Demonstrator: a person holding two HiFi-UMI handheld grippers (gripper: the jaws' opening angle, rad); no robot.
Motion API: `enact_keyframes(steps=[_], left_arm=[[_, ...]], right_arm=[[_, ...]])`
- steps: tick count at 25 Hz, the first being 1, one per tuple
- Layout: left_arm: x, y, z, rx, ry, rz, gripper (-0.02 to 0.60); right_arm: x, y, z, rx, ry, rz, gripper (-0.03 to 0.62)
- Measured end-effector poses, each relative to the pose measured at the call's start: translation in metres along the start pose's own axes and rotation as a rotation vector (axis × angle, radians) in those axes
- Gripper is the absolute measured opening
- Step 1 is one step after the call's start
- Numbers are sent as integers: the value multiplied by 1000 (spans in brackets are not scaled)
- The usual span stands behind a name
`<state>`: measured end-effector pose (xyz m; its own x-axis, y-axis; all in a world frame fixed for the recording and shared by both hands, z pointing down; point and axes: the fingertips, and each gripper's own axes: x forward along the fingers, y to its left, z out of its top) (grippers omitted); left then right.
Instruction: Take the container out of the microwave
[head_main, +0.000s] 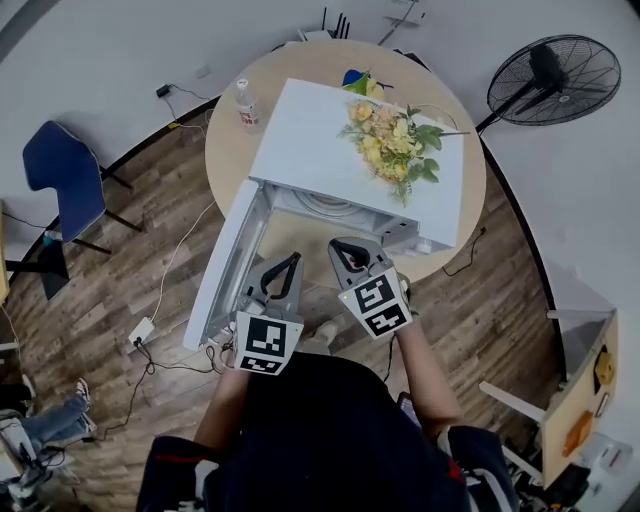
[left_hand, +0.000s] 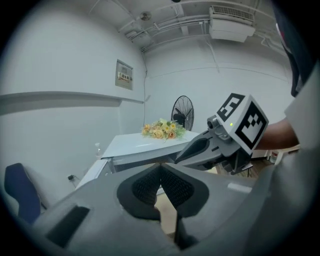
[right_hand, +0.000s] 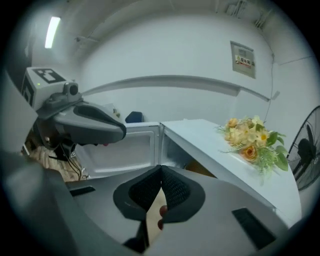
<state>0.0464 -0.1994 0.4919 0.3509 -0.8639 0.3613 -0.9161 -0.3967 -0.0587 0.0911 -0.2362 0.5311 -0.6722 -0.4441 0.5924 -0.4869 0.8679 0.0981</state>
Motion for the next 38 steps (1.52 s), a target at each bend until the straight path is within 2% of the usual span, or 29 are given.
enact_keyframes(steps=[8, 17, 20, 22, 26, 28, 32, 38], left_arm=[[16, 11, -38, -45, 69, -16, 12], [13, 14, -62, -63, 107, -17, 12], [12, 16, -67, -67, 116, -14, 12], [11, 17, -69, -73, 118, -14, 12], [11, 17, -74, -72, 129, -20, 12], [11, 14, -77, -71, 138, -29, 12], [9, 10, -78, -94, 150, -53, 12], [8, 13, -79, -94, 165, -56, 12]], right_arm=[[62, 3, -54, -280, 230, 31, 8], [119, -15, -93, -448, 358, 22, 8], [132, -22, -101, -450, 388, 25, 9], [139, -24, -105, -437, 417, 41, 100], [152, -34, -101, -474, 397, 10, 185], [159, -39, -98, -478, 375, -21, 275], [171, -53, -93, -498, 357, -99, 301], [184, -66, -102, -538, 411, -127, 302]])
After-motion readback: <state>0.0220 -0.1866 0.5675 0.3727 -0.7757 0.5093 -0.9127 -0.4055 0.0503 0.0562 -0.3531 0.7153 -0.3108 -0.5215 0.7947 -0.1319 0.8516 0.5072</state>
